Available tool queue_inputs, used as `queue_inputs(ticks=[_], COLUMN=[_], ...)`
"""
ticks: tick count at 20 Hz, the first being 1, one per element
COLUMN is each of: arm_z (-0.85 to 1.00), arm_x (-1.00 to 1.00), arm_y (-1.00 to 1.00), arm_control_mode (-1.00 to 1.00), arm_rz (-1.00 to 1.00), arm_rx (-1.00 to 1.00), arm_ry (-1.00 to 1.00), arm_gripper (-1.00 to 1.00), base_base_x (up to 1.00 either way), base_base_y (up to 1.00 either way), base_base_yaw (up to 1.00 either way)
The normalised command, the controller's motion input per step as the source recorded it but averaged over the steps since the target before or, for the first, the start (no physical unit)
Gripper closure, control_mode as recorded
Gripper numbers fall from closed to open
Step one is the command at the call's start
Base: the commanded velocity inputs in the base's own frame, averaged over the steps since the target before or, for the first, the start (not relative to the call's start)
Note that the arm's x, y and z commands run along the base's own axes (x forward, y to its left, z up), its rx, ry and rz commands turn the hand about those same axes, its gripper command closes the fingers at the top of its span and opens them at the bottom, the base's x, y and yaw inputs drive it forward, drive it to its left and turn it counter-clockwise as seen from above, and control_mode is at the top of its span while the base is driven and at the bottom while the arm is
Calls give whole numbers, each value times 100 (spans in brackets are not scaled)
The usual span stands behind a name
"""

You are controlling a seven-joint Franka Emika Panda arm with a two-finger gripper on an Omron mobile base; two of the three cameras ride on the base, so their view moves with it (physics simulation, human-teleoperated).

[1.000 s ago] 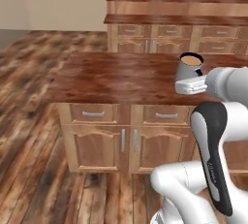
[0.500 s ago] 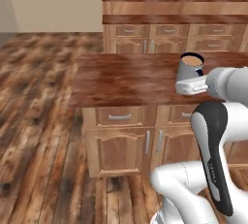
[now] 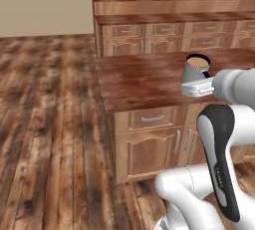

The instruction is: Pick the cup of tea, navigate to the dining table, and place it on the saucer.

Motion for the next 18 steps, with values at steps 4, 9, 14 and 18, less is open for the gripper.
queue_inputs(ticks=[4, 9, 14, 18], arm_z=[0, 0, 0, 0], arm_x=[0, 0, 0, 0], arm_y=[0, 0, 0, 0], arm_control_mode=[100, 100, 100, 100], arm_rz=[0, 0, 0, 0], arm_rx=[0, 0, 0, 0], arm_ry=[0, 0, 0, 0], arm_gripper=[100, 100, 100, 100], base_base_x=[33, 39, 55, 97], base_base_y=[100, 100, 100, 100], base_base_yaw=[-22, -12, -13, -13])
